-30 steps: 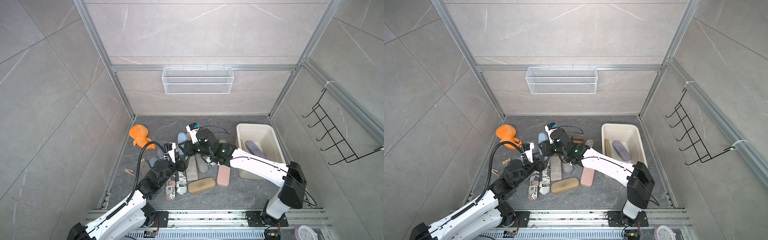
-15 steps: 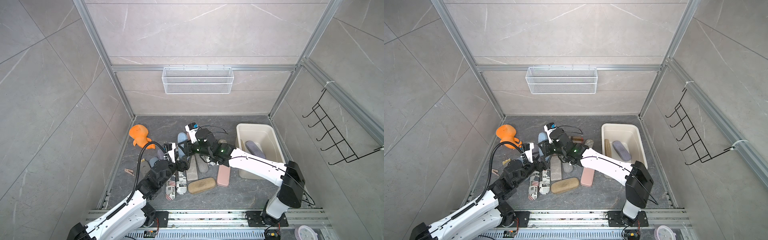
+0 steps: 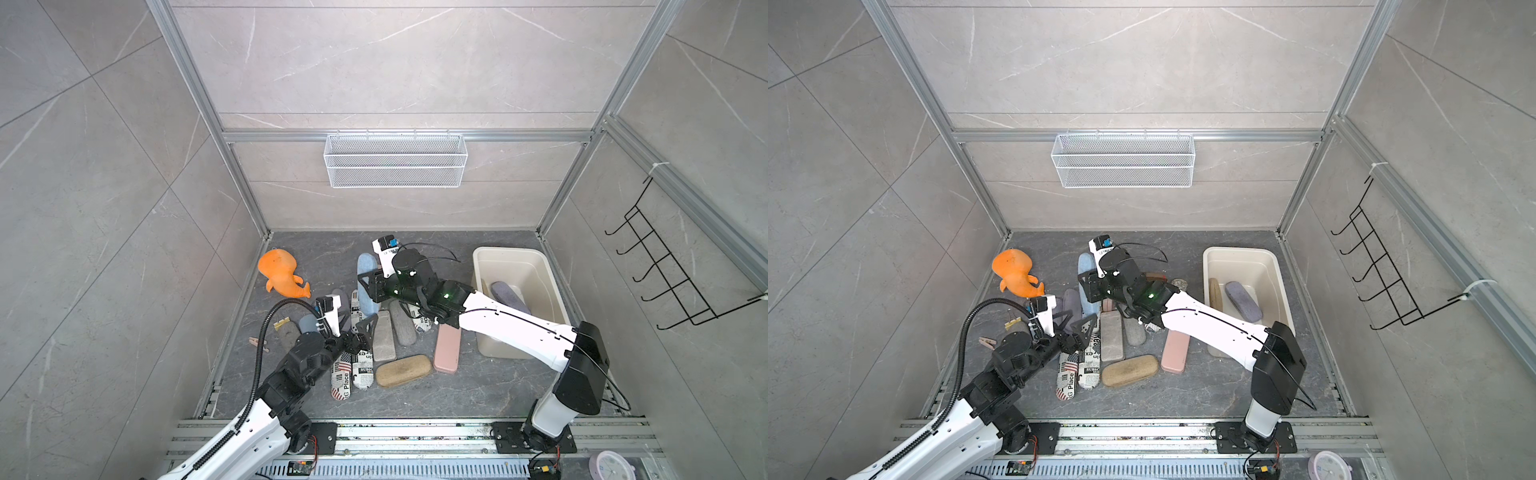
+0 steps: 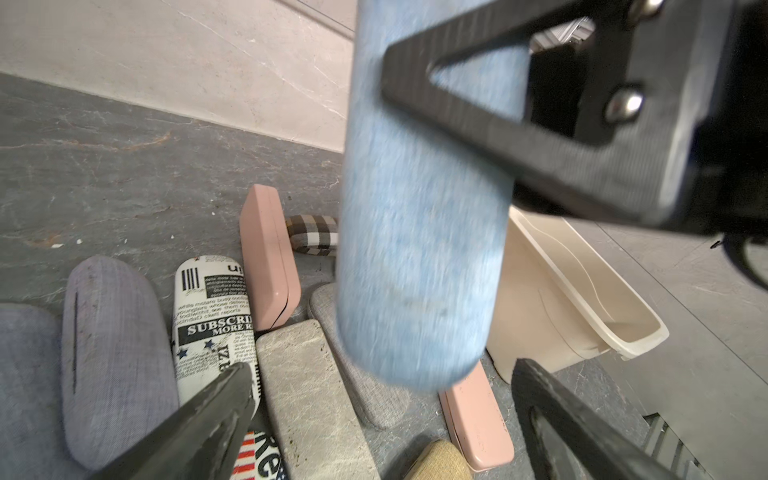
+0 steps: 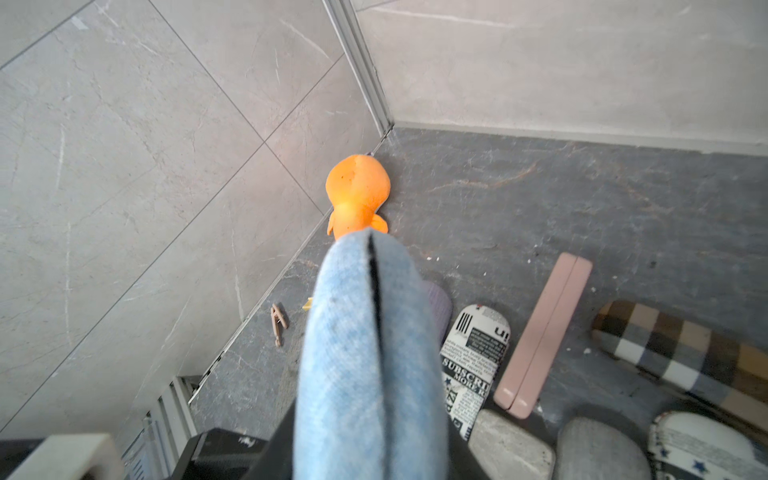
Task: Put the glasses cases into the storage boxes
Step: Pick up the glasses case, then place the glasses case in the storage box.
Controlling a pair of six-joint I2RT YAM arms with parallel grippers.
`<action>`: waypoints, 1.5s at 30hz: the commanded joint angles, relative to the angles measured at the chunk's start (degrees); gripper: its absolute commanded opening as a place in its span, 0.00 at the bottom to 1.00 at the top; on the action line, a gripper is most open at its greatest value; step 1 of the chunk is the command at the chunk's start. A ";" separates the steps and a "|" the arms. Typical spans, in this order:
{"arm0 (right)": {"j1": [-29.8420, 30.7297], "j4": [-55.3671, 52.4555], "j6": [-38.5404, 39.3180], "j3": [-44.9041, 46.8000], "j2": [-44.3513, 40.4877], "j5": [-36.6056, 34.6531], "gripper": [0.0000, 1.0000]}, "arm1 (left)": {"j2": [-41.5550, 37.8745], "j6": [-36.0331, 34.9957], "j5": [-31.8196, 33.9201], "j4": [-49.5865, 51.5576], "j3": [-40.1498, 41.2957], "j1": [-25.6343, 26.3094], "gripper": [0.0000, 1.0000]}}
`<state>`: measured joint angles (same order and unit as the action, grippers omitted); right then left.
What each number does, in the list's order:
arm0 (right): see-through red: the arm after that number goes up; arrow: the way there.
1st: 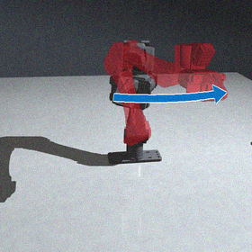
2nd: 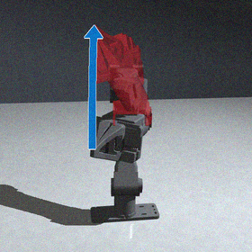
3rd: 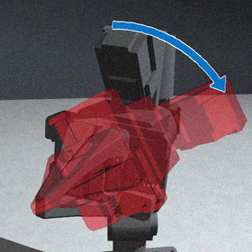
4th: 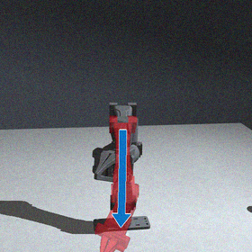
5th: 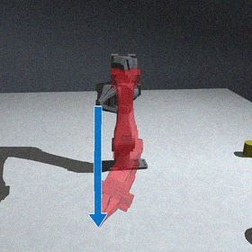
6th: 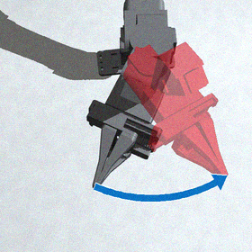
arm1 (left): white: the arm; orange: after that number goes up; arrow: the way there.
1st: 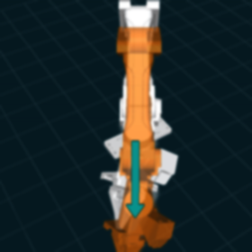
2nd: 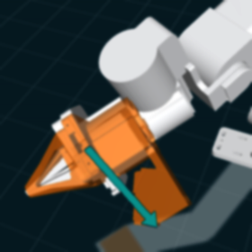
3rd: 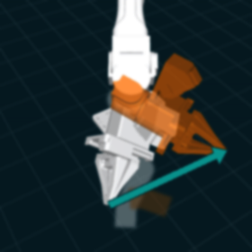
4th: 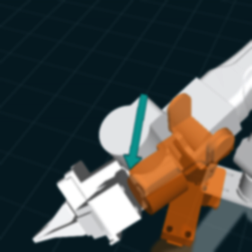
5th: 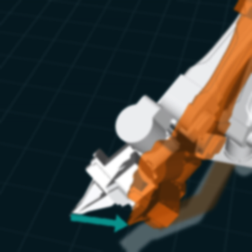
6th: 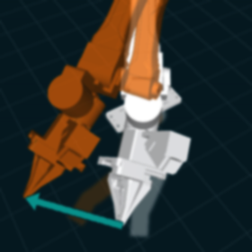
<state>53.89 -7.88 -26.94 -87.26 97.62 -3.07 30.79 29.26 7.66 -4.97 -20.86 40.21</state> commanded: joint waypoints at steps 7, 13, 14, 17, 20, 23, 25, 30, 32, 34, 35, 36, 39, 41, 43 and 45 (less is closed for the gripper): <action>-5.18 -7.93 6.21 -0.47 -6.73 -6.38 0.34 | -5.35 5.99 12.09 10.36 -0.90 -0.04 0.98; -12.97 -15.75 9.90 5.26 -16.59 -11.11 0.34 | -3.80 7.42 16.34 10.86 -0.76 -0.04 0.97; -14.54 -16.84 10.10 6.24 -18.11 -11.73 0.34 | -3.38 7.51 16.42 10.73 -0.82 -0.08 0.97; -19.37 -20.95 12.25 8.88 -22.19 -15.79 0.34 | -1.82 7.91 16.42 10.06 -1.23 -0.12 0.97; -23.54 -23.87 13.57 11.56 -24.43 -24.81 0.34 | 0.57 8.09 16.51 8.18 -1.34 -0.06 0.97; -27.21 -23.77 14.62 13.81 -25.12 -29.58 0.34 | 3.44 8.10 16.26 7.05 -2.70 -0.02 0.97; -29.65 -23.55 15.23 15.06 -24.70 -31.77 0.34 | 5.46 7.67 16.07 6.76 -3.99 -0.11 0.97; -37.50 -21.38 14.56 18.57 -22.11 -31.69 0.34 | 10.06 6.77 14.04 7.06 -7.19 -0.05 0.97; -39.38 -18.89 15.59 19.94 -19.75 -31.03 0.34 | 11.00 6.48 13.37 6.91 -7.35 -0.12 0.97; -40.88 -19.17 16.01 19.42 -15.91 -30.77 0.34 | 11.39 6.91 13.51 6.98 -7.27 -0.04 0.97; -41.38 -18.81 16.49 19.34 -13.92 -30.89 0.34 | 11.25 7.40 13.59 7.31 -7.17 -0.06 0.97; -41.82 -18.35 16.90 19.35 -11.97 -31.03 0.34 | 11.08 7.98 13.59 7.65 -6.96 -0.06 0.97; -42.20 -19.10 17.54 18.56 -7.75 -30.27 0.34 | 9.93 8.45 13.63 8.06 -6.35 -0.06 0.97; -42.20 -20.72 17.48 17.48 -5.78 -27.75 0.34 | 9.10 8.45 14.21 9.43 -6.31 -0.12 0.97; -42.20 -21.05 17.45 17.29 -4.50 -26.93 0.35 | 8.40 8.04 14.82 9.97 -6.25 -0.05 0.97; -42.20 -20.94 17.41 17.74 -3.09 -26.40 0.36 | 8.15 7.29 15.23 9.73 -6.12 -0.06 0.97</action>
<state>11.64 -28.71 -10.39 -68.25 93.51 -30.59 39.92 36.95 22.02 4.97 -26.52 40.21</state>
